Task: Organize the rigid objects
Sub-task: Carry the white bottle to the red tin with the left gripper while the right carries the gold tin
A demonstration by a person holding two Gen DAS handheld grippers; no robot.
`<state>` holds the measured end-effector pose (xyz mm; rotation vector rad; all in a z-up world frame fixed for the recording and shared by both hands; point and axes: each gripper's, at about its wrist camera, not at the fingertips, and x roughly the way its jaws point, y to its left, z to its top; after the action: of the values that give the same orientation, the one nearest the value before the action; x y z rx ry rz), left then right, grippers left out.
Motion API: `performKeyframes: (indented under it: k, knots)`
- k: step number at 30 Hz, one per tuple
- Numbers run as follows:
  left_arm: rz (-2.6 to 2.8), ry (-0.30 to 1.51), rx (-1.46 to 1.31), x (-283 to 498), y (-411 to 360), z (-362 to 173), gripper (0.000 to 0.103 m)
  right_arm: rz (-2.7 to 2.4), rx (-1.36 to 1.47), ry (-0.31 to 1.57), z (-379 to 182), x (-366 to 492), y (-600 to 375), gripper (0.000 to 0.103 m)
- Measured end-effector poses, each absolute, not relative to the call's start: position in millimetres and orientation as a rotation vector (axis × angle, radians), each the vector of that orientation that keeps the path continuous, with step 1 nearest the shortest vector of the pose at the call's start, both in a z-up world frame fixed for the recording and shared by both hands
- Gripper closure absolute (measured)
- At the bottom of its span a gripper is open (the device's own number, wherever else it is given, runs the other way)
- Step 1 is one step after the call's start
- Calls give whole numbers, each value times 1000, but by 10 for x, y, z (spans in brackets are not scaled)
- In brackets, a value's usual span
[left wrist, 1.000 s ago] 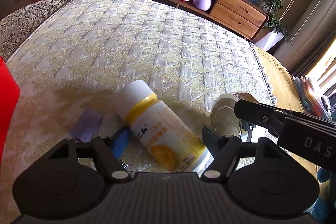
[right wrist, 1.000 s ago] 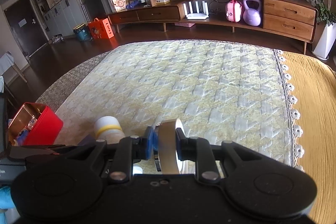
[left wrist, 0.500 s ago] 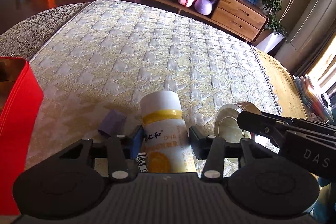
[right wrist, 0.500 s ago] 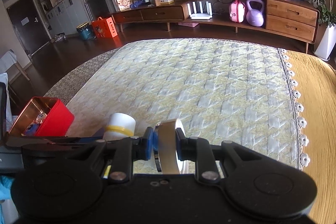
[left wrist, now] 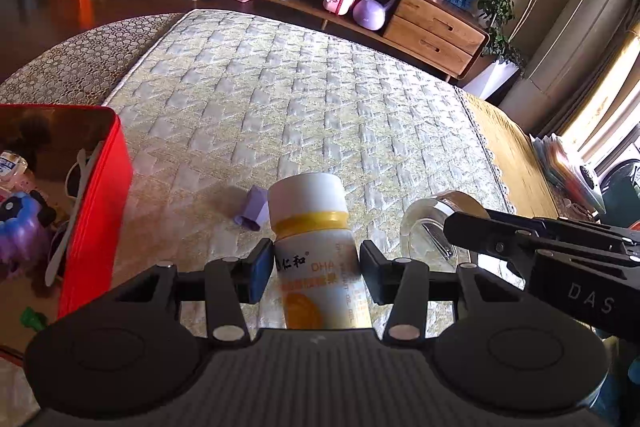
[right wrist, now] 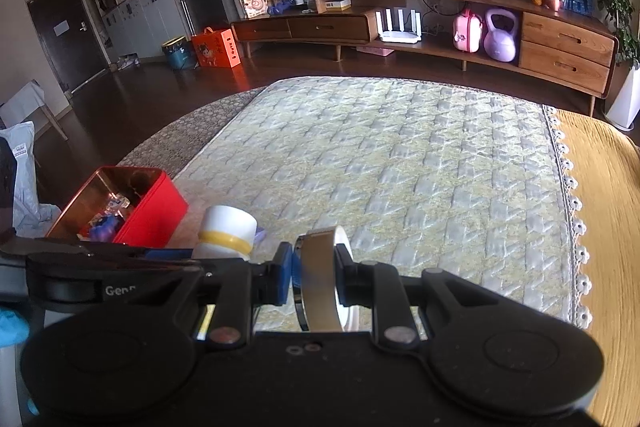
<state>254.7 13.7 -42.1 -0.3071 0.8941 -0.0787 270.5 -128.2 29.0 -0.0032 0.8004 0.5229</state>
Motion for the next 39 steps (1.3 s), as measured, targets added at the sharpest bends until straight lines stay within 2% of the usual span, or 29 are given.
performKeyframes:
  k: [24, 39]
  knots:
    - [52, 829, -327, 1728, 1509, 128, 56, 707, -66, 740, 649, 2098, -44, 82]
    - [187, 826, -284, 1651, 2297, 137, 56, 768, -90, 739, 648, 2115, 603, 82]
